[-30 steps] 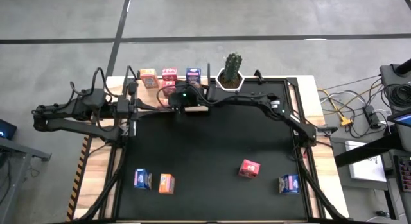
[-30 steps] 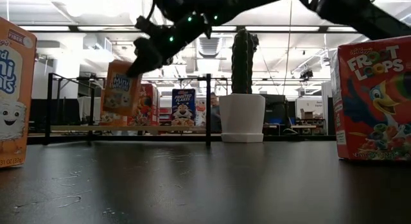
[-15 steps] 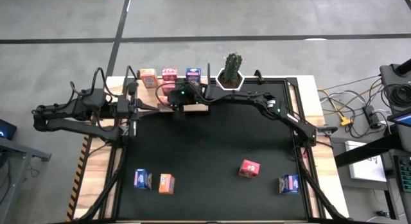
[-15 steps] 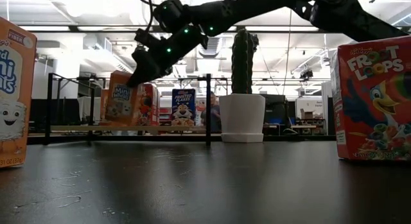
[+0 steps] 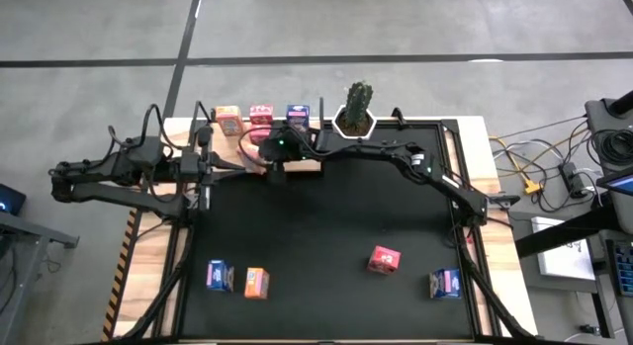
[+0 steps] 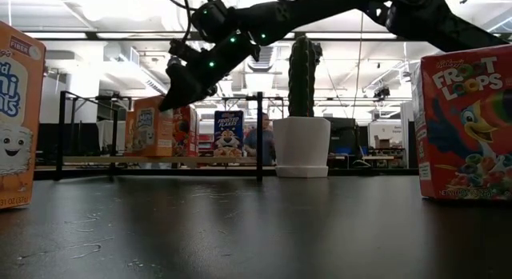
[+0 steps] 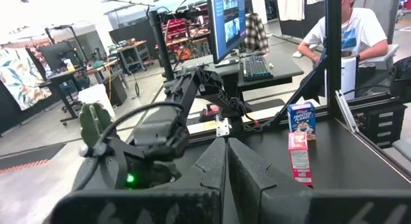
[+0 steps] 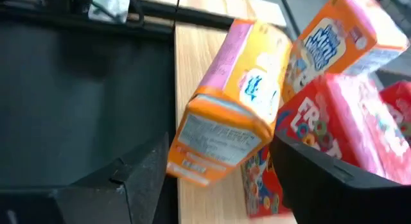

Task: Stack cereal on shelf
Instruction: Put the right orange cereal box on the shelf and align it with the other orange cereal box

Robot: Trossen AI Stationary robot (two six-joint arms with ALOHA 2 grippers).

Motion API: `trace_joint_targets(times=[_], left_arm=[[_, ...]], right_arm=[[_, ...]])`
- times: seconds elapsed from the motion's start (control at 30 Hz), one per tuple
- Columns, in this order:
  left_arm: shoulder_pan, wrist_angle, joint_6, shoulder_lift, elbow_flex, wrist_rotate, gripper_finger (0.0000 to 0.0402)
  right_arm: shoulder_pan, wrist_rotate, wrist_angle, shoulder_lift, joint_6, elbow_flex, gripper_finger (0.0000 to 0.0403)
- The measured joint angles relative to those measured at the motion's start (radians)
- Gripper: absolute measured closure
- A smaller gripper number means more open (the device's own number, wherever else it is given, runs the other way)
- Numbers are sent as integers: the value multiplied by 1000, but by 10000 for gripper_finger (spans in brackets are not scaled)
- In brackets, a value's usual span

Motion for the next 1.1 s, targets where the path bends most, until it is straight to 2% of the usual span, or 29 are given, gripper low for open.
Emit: trace_joint_targets(times=[0.33,0.57,0.67,0.87,1.1], left_arm=[[0,-101,-78,111,-2,-13,401],[0,-243,-130,197,0,-210,401],[6,-292,-138,218,1,-251,401],[71,-372,-156,245,2,-313,401],[235,-420,-204,295,2,-297,401]], right_arm=[[48,0,-320,-88,15,78,146],[108,-1,-527,-183,69,77,188],[139,-1,-587,-209,90,57,212],[208,-2,-603,-303,119,-73,255],[249,0,-522,-515,219,-352,290]])
